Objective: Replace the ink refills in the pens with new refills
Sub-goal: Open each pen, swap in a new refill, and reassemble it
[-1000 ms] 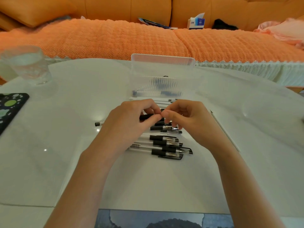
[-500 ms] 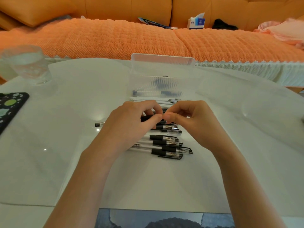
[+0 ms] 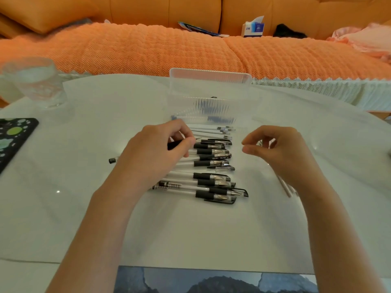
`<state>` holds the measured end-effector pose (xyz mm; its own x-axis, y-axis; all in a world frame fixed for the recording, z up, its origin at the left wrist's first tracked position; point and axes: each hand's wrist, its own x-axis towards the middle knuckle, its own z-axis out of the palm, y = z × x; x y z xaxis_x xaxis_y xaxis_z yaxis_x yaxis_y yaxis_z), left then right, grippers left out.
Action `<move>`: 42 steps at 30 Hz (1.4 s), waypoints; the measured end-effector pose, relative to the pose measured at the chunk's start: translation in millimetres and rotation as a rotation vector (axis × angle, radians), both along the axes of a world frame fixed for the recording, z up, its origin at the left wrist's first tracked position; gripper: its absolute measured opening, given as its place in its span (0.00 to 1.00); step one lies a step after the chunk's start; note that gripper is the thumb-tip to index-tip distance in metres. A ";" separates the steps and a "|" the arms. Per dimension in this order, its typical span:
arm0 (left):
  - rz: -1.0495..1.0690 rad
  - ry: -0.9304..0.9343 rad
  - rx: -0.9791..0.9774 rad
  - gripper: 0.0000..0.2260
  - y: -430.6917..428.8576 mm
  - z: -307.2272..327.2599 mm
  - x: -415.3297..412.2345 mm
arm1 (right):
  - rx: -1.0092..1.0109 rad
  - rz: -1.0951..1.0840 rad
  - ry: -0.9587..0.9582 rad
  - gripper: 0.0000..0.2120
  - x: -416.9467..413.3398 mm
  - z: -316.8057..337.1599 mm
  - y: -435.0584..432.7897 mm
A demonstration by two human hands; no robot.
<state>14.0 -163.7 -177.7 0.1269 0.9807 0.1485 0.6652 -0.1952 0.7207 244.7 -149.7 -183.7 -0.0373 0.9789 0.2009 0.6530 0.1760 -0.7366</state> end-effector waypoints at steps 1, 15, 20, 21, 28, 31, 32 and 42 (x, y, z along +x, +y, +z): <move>-0.002 0.011 0.000 0.04 -0.1 -0.5 0.6 | -0.022 -0.022 -0.054 0.05 3.2 -3.0 1.0; -0.029 0.049 -0.020 0.03 0.4 -2.0 2.0 | -0.108 -0.038 -0.357 0.09 12.4 -18.1 8.9; -0.030 0.040 -0.026 0.02 0.4 -2.3 1.9 | -0.059 0.012 -0.238 0.06 3.2 -8.4 2.7; -0.030 0.036 -0.030 0.02 0.4 -2.5 1.9 | -0.059 0.042 -0.198 0.05 0.2 -5.4 0.6; -0.038 0.014 -0.055 0.01 0.5 -3.3 3.9 | -0.121 0.181 -0.179 0.03 -22.3 -7.2 -5.7; -0.040 0.013 -0.059 0.01 0.6 -3.4 3.9 | -0.118 0.190 -0.232 0.03 -26.9 -8.5 -4.2; -0.042 0.018 -0.059 0.02 0.5 -3.5 3.7 | -0.118 0.190 -0.237 0.03 -27.5 -8.6 -4.0; -0.049 0.021 -0.060 0.02 0.4 -3.8 2.9 | -0.114 0.174 -0.202 0.03 -28.9 -10.1 -4.7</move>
